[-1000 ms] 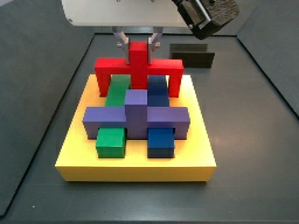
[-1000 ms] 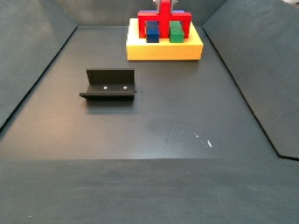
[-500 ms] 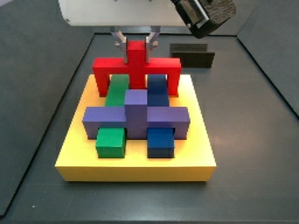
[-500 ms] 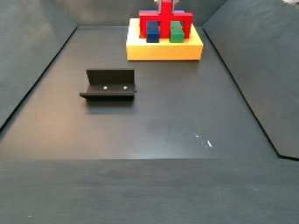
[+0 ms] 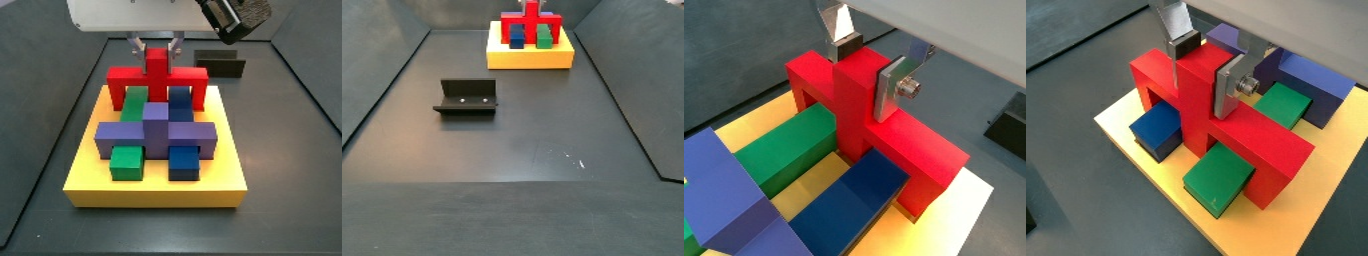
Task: Pick up the red object. Move up. Place the red object on the fixture. Regrasp the red object. Move to above the board. Insert the red object.
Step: Insert the red object.
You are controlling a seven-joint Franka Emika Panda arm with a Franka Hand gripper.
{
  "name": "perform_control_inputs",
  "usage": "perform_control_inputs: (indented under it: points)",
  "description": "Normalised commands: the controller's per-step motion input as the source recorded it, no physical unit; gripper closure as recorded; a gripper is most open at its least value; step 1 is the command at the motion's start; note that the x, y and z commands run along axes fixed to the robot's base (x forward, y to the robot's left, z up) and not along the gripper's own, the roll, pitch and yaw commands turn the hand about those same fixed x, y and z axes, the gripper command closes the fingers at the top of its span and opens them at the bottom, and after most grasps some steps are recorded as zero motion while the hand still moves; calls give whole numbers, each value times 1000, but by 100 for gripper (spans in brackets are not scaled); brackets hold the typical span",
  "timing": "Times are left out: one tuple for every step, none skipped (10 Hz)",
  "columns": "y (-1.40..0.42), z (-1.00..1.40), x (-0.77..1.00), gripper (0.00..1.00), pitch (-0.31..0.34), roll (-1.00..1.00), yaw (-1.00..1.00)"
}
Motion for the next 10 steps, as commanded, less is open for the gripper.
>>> perform_control_inputs:
  points:
    - [0,-189,0,100,-117,-236,-129]
    - [0,-54,0,100,-84,-271,-126]
    - [0,0,51,100,-34,-287,-106]
    - [0,0,63,100,-16,-261,-86]
    - [0,-46,0,100,0,-181,-54]
    - [0,-97,-23,100,-36,-161,-54]
    - [26,-77,-109,100,0,0,-14]
    - [103,-106,-160,100,0,59,146]
    - [114,-131,-143,100,-7,83,266]
    - [86,-146,-60,100,-20,57,286]
